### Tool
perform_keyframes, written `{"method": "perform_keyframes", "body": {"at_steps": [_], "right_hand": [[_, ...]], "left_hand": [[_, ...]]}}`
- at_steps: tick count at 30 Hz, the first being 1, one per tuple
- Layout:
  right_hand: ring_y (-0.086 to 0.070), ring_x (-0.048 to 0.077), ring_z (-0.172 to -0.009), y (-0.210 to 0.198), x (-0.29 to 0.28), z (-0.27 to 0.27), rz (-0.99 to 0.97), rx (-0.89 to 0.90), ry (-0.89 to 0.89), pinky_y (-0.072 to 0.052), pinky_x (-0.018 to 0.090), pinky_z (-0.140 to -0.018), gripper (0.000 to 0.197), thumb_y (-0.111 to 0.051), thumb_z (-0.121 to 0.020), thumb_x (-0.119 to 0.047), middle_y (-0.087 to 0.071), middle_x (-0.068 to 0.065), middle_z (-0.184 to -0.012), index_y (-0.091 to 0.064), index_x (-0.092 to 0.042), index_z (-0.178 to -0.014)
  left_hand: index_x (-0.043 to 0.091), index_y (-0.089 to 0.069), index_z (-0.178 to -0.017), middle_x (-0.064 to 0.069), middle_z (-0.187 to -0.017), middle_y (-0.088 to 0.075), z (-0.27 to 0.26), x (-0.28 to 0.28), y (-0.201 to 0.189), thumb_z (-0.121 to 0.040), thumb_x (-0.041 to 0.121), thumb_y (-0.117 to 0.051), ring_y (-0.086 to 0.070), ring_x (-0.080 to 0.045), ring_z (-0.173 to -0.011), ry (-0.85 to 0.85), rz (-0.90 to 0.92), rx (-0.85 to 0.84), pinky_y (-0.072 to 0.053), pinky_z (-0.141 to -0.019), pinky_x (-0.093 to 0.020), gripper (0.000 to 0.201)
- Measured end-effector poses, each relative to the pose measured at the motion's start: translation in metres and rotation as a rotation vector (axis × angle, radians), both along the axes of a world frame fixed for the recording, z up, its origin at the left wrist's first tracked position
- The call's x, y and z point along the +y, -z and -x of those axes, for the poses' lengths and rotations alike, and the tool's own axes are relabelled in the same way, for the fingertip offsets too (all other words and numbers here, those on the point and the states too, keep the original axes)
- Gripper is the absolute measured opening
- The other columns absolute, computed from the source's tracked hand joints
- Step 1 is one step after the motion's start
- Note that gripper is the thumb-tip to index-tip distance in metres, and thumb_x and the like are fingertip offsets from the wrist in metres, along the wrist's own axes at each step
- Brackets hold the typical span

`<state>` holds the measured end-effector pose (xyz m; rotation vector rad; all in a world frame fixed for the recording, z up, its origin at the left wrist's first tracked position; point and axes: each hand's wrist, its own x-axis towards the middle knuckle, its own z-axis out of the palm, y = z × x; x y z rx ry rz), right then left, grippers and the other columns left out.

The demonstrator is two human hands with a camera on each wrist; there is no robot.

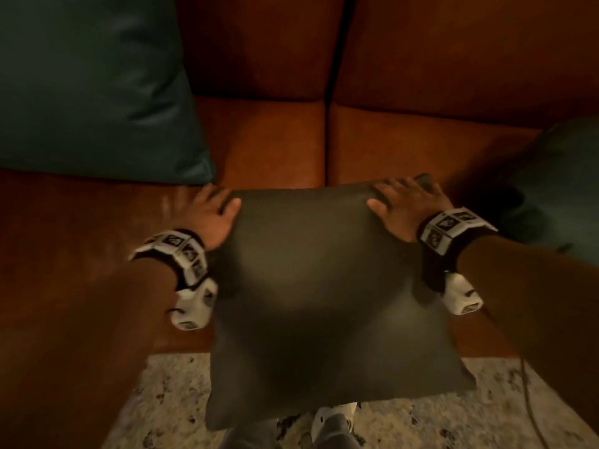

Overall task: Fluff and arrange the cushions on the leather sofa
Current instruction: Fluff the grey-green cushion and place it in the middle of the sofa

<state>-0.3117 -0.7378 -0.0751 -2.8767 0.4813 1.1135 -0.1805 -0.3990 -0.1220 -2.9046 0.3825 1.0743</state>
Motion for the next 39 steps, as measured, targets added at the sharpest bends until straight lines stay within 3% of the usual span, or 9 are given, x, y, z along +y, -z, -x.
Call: {"method": "perform_keyframes", "body": {"at_steps": [5,8,11,13,21,26,29,36,39], "right_hand": [[-0.035,0.033,-0.142,-0.019,-0.025,0.047,-0.147,-0.315,0.546,-0.031,0.052,-0.114,0.068,-0.039,-0.095,-0.062,-0.033,0.008,-0.157,-0.028,-0.024,-0.150],[-0.048,0.034,-0.132,-0.008,-0.011,0.110,-0.386,-0.386,1.120,-0.037,0.047,-0.111,0.083,-0.054,-0.079,-0.079,-0.049,0.005,-0.148,-0.039,-0.031,-0.146],[-0.052,0.025,-0.128,0.018,0.000,0.163,-0.588,-0.274,1.304,-0.039,0.054,-0.110,0.100,-0.051,-0.051,-0.100,-0.052,-0.010,-0.143,-0.045,-0.049,-0.137],[-0.057,0.026,-0.119,0.001,0.004,0.160,-0.601,-0.303,1.313,-0.044,0.054,-0.105,0.094,-0.057,-0.051,-0.098,-0.056,-0.011,-0.134,-0.045,-0.053,-0.132],[-0.046,0.038,-0.132,-0.023,-0.005,0.113,-0.422,-0.336,1.055,-0.038,0.046,-0.110,0.086,-0.048,-0.083,-0.077,-0.044,0.012,-0.150,-0.029,-0.026,-0.150],[-0.031,0.031,-0.145,-0.044,0.038,0.064,-0.099,-0.674,0.090,-0.029,0.051,-0.115,0.066,-0.035,-0.096,-0.055,-0.033,0.012,-0.158,-0.032,-0.018,-0.151],[-0.016,0.027,-0.151,-0.032,0.070,0.052,-0.032,-0.407,-0.355,-0.014,0.056,-0.118,0.068,-0.023,-0.098,-0.051,-0.020,0.009,-0.164,-0.020,-0.015,-0.156],[-0.042,0.028,-0.138,-0.033,-0.029,0.131,0.021,-0.225,0.186,-0.033,0.050,-0.113,0.062,-0.026,-0.097,-0.061,-0.040,0.005,-0.154,-0.024,-0.029,-0.151],[-0.068,0.022,-0.099,-0.065,0.005,0.142,-0.394,-0.604,0.647,-0.055,0.044,-0.089,0.040,-0.048,-0.096,-0.052,-0.070,0.004,-0.112,-0.056,-0.023,-0.122]], "left_hand": [[0.027,-0.037,-0.145,-0.010,-0.152,-0.036,0.025,0.059,-0.025,-0.090,0.073,-0.024,-0.043,-0.030,-0.134,-0.674,0.239,0.017,-0.033,-0.111,-0.048,0.073],[0.018,-0.059,-0.089,-0.005,-0.076,-0.064,0.099,0.045,-0.034,-0.093,0.060,-0.038,-0.064,-0.009,-0.054,-1.189,0.668,0.402,-0.050,-0.056,-0.021,0.048],[0.014,-0.064,-0.112,-0.002,-0.098,-0.075,0.158,0.027,-0.027,-0.073,0.072,-0.061,-0.071,-0.016,-0.084,-1.323,0.723,0.474,-0.055,-0.085,-0.036,0.069],[0.023,-0.060,-0.127,-0.003,-0.121,-0.067,0.159,0.024,-0.022,-0.054,0.090,-0.059,-0.064,-0.026,-0.108,-1.261,0.702,0.243,-0.046,-0.101,-0.047,0.099],[0.014,-0.038,-0.147,-0.014,-0.152,-0.037,0.087,-0.028,-0.059,-0.093,0.067,-0.031,-0.036,-0.034,-0.138,-0.823,0.428,0.015,-0.023,-0.117,-0.041,0.076],[0.021,-0.026,-0.151,-0.009,-0.156,-0.029,0.094,-0.085,-0.074,-0.093,0.054,-0.034,-0.024,-0.030,-0.145,0.026,0.484,-0.477,-0.019,-0.118,-0.047,0.068],[0.029,-0.009,-0.154,0.003,-0.163,-0.010,0.128,-0.110,-0.063,-0.096,0.054,-0.022,-0.002,-0.023,-0.150,0.497,0.375,-0.335,-0.002,-0.120,-0.049,0.064],[0.032,-0.027,-0.149,-0.007,-0.159,-0.024,0.117,0.021,-0.053,-0.101,0.048,-0.030,-0.025,-0.030,-0.143,-0.233,0.040,-0.100,-0.009,-0.120,-0.046,0.051],[0.016,-0.062,-0.112,-0.009,-0.120,-0.063,0.140,0.009,-0.084,-0.100,0.032,-0.044,-0.058,-0.026,-0.101,-0.693,0.592,-0.136,-0.045,-0.093,-0.037,0.027]]}}
